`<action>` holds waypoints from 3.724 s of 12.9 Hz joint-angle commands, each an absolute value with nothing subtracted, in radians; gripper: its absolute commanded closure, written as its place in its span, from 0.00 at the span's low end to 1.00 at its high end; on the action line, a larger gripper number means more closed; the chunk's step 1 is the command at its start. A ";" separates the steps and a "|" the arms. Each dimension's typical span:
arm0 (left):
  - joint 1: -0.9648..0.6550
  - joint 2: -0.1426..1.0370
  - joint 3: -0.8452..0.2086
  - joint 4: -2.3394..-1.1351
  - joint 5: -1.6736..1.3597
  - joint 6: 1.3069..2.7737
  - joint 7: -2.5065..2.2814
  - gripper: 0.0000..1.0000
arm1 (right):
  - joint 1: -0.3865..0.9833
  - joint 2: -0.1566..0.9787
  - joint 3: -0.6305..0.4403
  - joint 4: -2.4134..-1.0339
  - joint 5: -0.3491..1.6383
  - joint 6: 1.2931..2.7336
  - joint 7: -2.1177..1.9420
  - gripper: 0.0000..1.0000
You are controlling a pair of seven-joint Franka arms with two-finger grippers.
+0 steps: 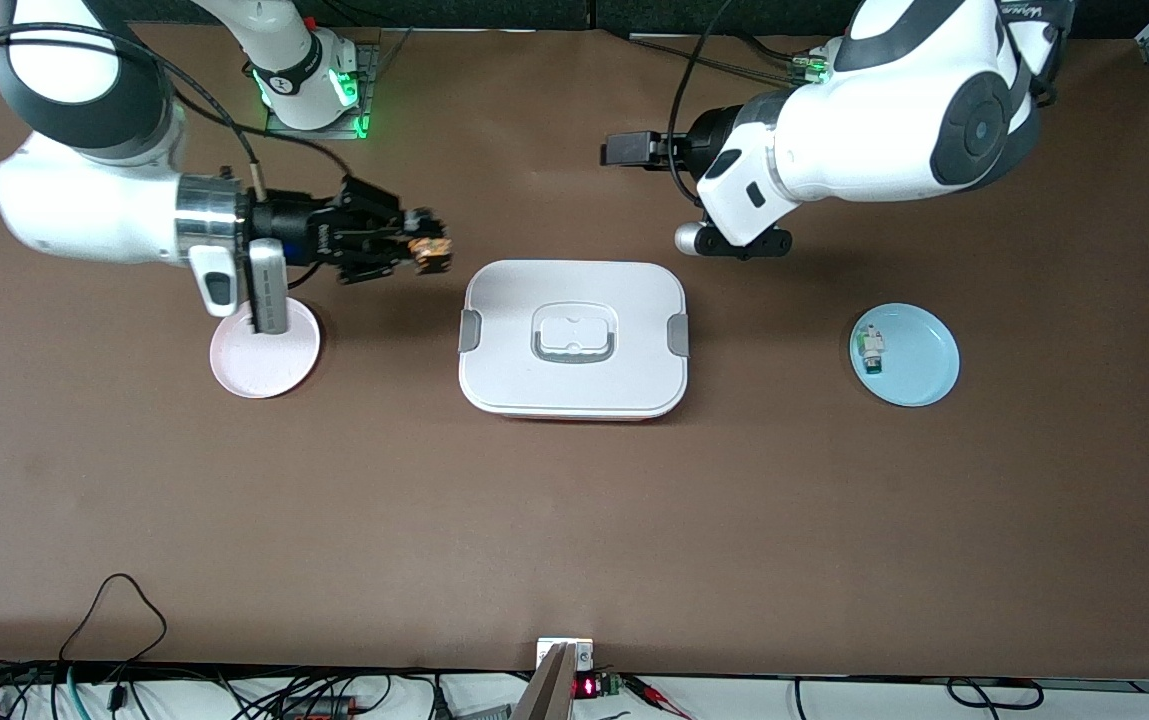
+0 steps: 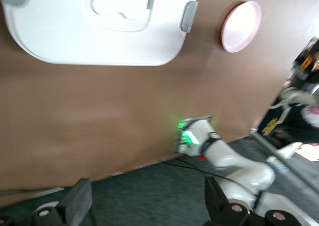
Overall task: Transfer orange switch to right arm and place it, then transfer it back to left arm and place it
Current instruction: 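Carry the switch to the pink plate with the right gripper, then lower the switch onto the pink plate and open the right gripper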
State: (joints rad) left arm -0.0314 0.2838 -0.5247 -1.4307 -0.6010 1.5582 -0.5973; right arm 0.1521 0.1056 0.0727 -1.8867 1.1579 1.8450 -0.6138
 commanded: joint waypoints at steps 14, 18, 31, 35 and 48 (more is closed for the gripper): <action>0.014 0.094 -0.226 -1.483 -0.300 1.301 -0.200 0.00 | -0.054 0.213 0.080 -1.965 -0.081 2.036 -1.329 0.71; -0.002 0.089 -0.138 -1.485 -0.057 1.311 0.009 0.00 | -0.087 0.239 0.081 -2.084 -0.081 2.218 -1.440 0.71; 0.026 -0.007 -0.178 -1.603 0.074 1.539 -0.103 0.00 | -0.094 0.325 0.083 -2.283 -0.077 2.548 -1.473 0.71; 0.041 -0.024 -0.192 -1.617 0.074 1.557 -0.094 0.00 | -0.094 0.368 0.086 -2.284 -0.074 2.577 -1.473 0.71; 0.075 -0.038 -0.187 -1.635 -0.041 1.583 -0.150 0.00 | -0.092 0.264 0.160 -2.085 -0.055 2.349 -1.184 0.00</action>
State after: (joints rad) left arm 0.0636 -0.0070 -0.1822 -1.6065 -0.0236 1.5702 -0.1493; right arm -0.0850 0.2865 0.1492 -2.1409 -0.0639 2.4147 -1.2099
